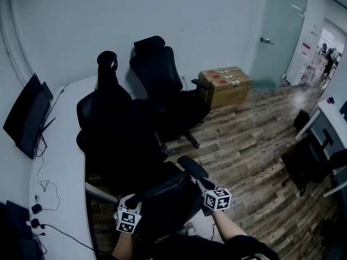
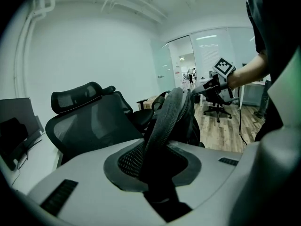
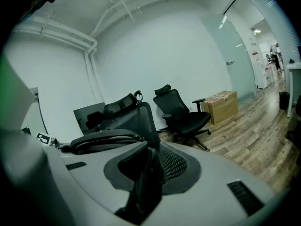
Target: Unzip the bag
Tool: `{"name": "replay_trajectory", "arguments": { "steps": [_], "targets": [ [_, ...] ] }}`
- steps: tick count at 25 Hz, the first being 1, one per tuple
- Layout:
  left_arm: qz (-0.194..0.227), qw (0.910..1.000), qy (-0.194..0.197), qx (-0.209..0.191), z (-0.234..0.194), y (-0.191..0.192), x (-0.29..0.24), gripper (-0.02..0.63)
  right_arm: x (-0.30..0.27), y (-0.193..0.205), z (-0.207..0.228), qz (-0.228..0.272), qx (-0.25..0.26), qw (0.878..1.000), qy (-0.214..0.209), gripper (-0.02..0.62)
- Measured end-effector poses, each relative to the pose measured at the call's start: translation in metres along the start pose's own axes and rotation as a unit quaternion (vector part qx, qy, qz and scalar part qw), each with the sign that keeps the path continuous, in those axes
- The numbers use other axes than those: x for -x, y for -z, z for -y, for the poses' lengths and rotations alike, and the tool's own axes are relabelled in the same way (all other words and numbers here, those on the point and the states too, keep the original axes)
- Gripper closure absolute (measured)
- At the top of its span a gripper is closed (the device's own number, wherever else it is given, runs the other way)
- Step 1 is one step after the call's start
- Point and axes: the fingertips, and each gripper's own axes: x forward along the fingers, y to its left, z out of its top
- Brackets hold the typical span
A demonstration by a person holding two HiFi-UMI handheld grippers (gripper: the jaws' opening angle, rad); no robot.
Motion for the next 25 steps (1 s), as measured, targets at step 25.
{"name": "replay_trajectory", "arguments": {
  "steps": [25],
  "targets": [
    [0.034,0.9970,0.067,-0.018,-0.028,0.009,0.004,0.506,0.075,0.011,-0.068,0.085,-0.030,0.992,0.086,0.532]
  ]
}}
